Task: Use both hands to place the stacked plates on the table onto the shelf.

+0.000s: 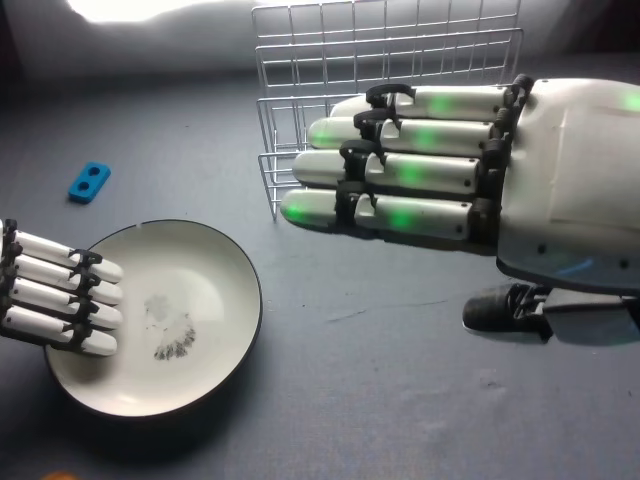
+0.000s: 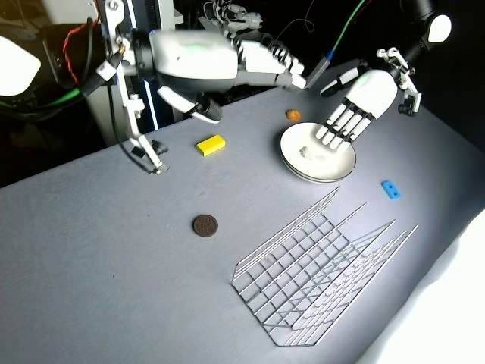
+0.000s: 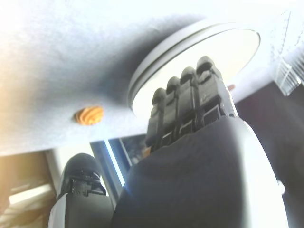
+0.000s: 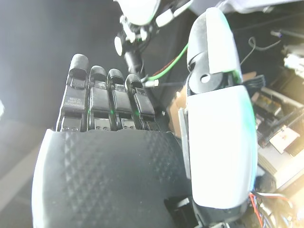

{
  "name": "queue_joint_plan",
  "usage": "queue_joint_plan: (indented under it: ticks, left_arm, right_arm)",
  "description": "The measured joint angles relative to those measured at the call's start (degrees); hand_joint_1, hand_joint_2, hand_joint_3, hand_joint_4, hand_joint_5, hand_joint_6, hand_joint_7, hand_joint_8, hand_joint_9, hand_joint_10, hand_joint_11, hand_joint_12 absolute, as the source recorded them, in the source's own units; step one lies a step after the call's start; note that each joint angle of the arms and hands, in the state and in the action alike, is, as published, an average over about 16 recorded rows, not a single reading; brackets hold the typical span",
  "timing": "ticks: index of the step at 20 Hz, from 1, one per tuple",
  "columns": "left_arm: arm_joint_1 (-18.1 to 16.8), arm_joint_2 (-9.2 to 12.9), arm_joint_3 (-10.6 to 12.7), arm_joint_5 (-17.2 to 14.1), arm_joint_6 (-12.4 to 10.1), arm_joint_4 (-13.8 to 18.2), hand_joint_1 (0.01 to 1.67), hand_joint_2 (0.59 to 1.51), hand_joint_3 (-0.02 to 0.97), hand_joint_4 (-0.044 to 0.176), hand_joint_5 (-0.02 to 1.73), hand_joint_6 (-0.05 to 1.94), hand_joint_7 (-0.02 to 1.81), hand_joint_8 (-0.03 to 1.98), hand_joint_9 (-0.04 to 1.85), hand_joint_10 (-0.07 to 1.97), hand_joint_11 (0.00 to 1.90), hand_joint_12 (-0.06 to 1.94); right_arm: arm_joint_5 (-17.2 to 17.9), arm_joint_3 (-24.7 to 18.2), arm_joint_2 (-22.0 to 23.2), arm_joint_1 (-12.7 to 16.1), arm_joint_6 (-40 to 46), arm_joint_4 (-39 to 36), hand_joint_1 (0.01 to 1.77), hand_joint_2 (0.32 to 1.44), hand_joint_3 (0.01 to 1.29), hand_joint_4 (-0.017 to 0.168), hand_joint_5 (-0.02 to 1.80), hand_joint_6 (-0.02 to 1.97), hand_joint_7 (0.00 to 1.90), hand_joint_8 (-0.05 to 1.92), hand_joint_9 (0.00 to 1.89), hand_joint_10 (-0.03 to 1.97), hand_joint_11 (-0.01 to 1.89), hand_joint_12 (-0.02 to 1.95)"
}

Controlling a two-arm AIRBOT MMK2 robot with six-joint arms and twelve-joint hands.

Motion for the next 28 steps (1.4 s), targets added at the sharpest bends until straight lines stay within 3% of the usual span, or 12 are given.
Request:
queue_joint_plan:
  ticks: [7,12,28]
  left_arm:
    - [0.71,-0.92,1.17,0.69,-0.1,0.29,0.02,1.112,0.021,-0.001,0.08,0.0,0.06,0.01,0.04,0.0,0.02,0.0]
    - [0.48,-1.3,0.67,1.33,-0.58,0.63,0.02,1.113,0.021,-0.004,0.07,0.0,0.05,0.0,0.04,0.0,0.02,0.01]
    - [-7.03,-1.99,-8.28,6.94,-4.45,3.72,0.02,1.106,0.022,0.002,0.09,0.01,0.06,0.01,0.03,0.01,0.02,0.02]
  right_arm:
    - [1.4,0.91,-1.99,-2.66,-2.89,2.95,1.13,1.0,0.02,0.004,0.02,0.02,0.01,0.01,0.02,0.01,0.02,0.3]
    - [1.24,1.78,-4.47,-3.84,-4.92,3.92,1.16,1.01,0.01,0.004,0.02,0.02,0.01,0.01,0.02,0.01,0.02,0.29]
    - [-4.65,7.05,-13.94,-3.58,-14.24,7.87,1.21,1.03,0.02,0.004,0.02,0.02,0.01,0.01,0.04,0.01,0.02,0.36]
